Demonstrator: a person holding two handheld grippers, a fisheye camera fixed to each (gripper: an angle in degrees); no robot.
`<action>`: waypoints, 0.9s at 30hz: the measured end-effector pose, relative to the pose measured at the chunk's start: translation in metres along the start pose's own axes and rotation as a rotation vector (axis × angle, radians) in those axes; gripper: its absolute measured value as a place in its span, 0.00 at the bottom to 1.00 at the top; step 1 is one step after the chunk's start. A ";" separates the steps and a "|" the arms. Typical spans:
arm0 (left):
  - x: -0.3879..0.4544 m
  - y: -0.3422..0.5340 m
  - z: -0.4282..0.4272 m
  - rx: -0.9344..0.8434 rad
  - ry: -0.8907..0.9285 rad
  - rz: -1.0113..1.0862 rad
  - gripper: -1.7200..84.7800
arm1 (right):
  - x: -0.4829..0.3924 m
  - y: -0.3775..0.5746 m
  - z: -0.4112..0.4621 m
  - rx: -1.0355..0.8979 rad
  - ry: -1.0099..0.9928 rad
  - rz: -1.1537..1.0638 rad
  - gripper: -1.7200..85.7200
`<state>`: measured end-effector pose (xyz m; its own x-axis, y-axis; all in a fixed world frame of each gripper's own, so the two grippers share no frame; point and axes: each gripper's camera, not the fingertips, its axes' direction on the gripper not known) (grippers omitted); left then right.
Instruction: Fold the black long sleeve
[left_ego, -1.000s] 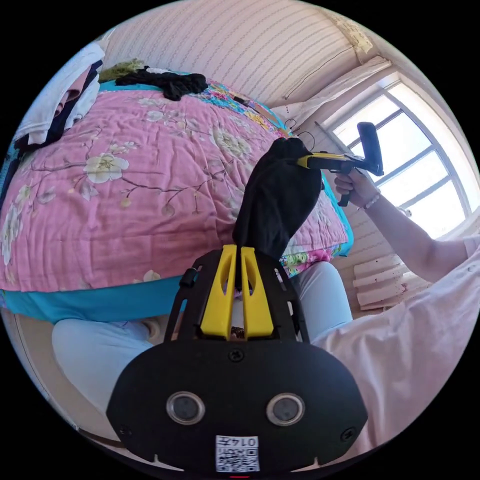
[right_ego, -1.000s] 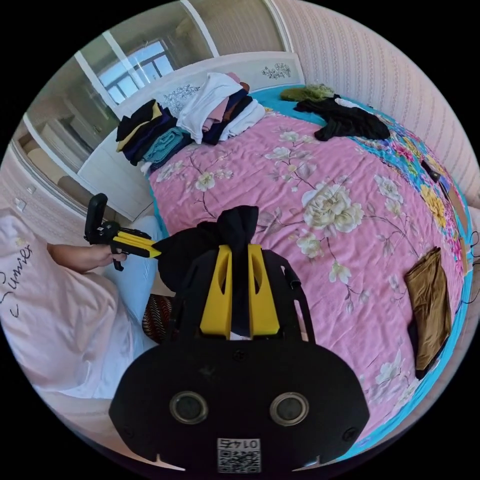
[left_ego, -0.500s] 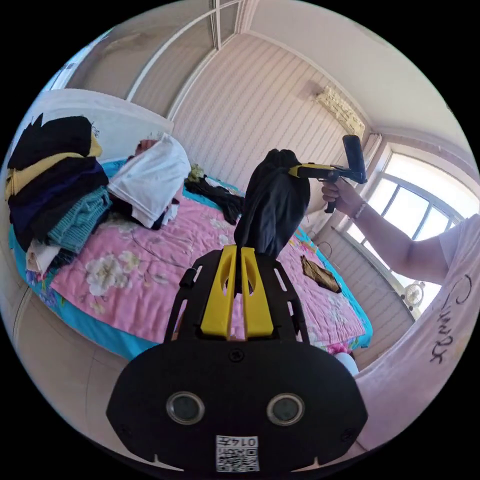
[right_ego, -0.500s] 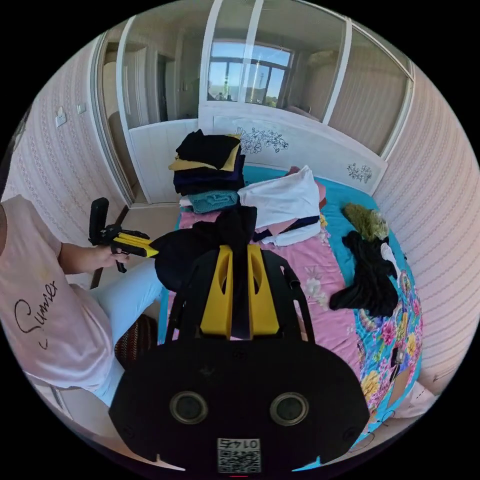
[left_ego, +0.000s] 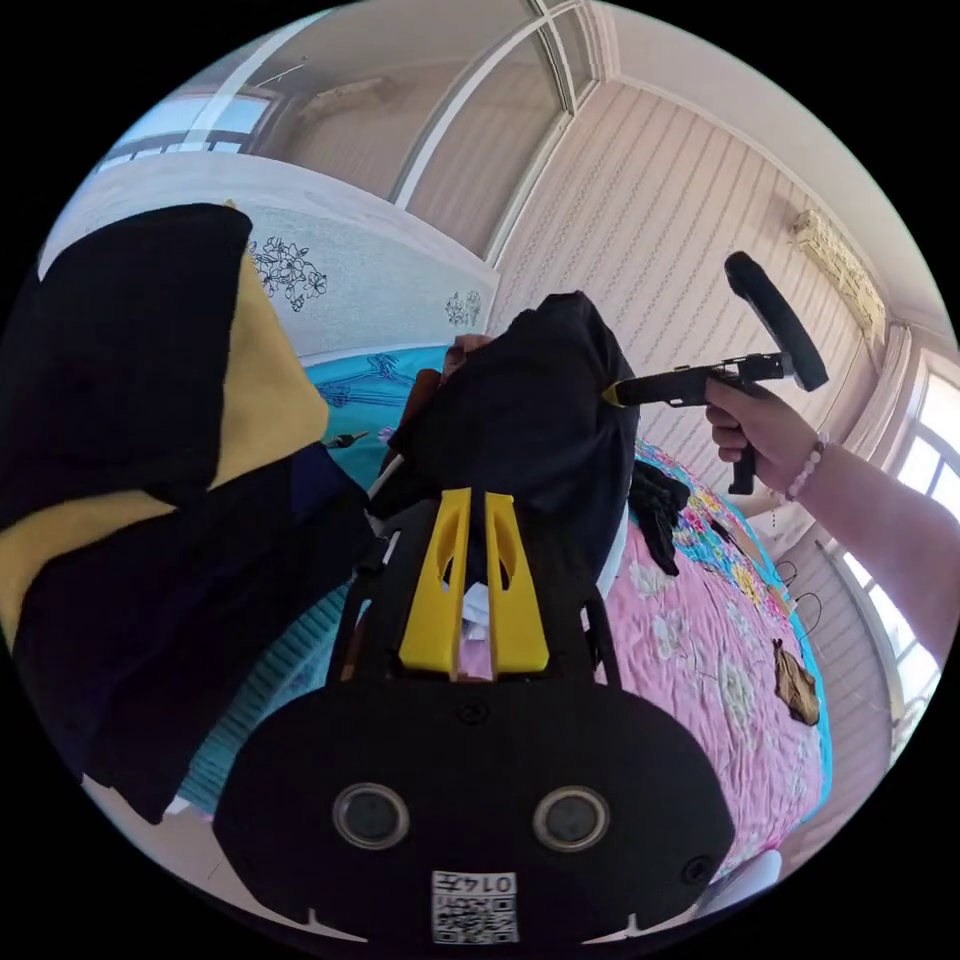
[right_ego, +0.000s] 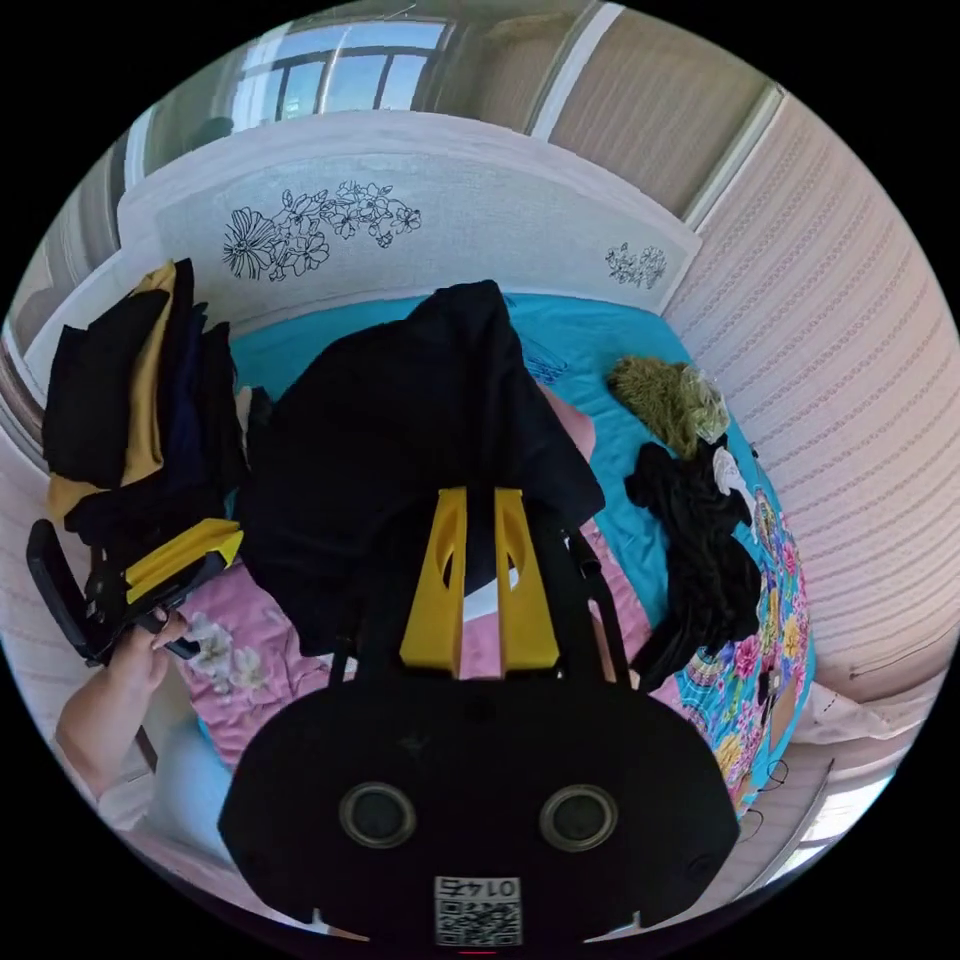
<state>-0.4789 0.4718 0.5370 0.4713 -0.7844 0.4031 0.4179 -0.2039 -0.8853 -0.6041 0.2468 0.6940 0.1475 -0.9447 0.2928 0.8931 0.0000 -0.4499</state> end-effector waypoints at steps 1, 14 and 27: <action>0.002 -0.001 0.018 -0.015 -0.032 0.003 0.02 | -0.003 0.002 0.005 0.051 0.045 -0.002 0.06; 0.017 0.008 0.057 0.007 -0.065 0.094 0.01 | 0.037 0.033 0.021 0.157 -0.047 0.103 0.04; 0.126 0.228 -0.054 -0.022 0.012 0.454 0.07 | 0.080 0.223 -0.034 0.277 -0.422 0.046 0.15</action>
<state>-0.3660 0.2945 0.3730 0.5940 -0.8039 -0.0296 0.1540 0.1497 -0.9767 -0.4073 0.1595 0.5881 0.2974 -0.7266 0.6193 0.9523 0.1798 -0.2465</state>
